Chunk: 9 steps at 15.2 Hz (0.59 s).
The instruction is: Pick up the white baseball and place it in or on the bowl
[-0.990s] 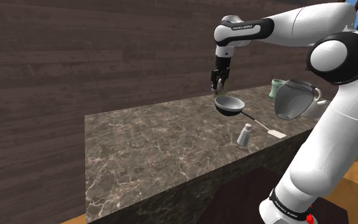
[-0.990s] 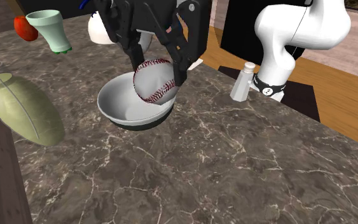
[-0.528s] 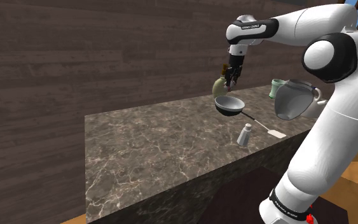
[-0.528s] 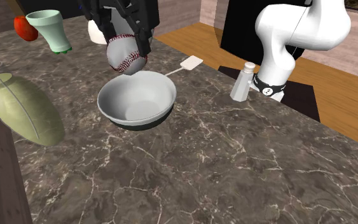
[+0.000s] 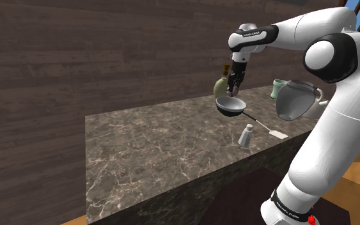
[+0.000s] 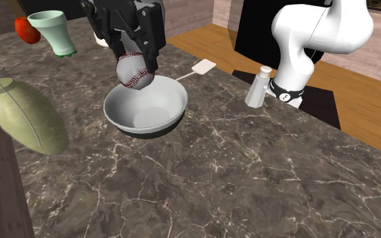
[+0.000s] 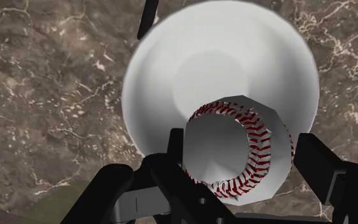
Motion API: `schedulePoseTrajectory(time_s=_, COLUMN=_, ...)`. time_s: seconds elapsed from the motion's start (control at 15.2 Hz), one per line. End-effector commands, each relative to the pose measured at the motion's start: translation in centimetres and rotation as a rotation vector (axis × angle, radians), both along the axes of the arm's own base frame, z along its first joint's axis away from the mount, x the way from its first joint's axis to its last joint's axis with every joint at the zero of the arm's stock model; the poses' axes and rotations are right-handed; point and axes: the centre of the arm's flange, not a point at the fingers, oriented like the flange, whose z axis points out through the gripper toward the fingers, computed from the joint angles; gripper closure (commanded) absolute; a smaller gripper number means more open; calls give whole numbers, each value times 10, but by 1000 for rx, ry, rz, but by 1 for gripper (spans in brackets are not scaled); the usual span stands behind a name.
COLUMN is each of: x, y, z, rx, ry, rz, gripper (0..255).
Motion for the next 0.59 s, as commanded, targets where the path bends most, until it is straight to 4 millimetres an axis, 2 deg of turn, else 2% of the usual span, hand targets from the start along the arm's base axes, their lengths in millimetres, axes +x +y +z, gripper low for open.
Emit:
schedulePoseTrajectory(time_s=0.0, x=0, y=1, z=-10, rx=0, ry=-1, rz=0, gripper=255)
schedulePoseTrajectory(time_s=0.4, x=0, y=1, z=-45, rx=0, ry=-1, rz=0, gripper=255)
schedulePoseTrajectory(time_s=0.53, x=0, y=1, z=-45, rx=0, ry=-1, rz=0, gripper=255)
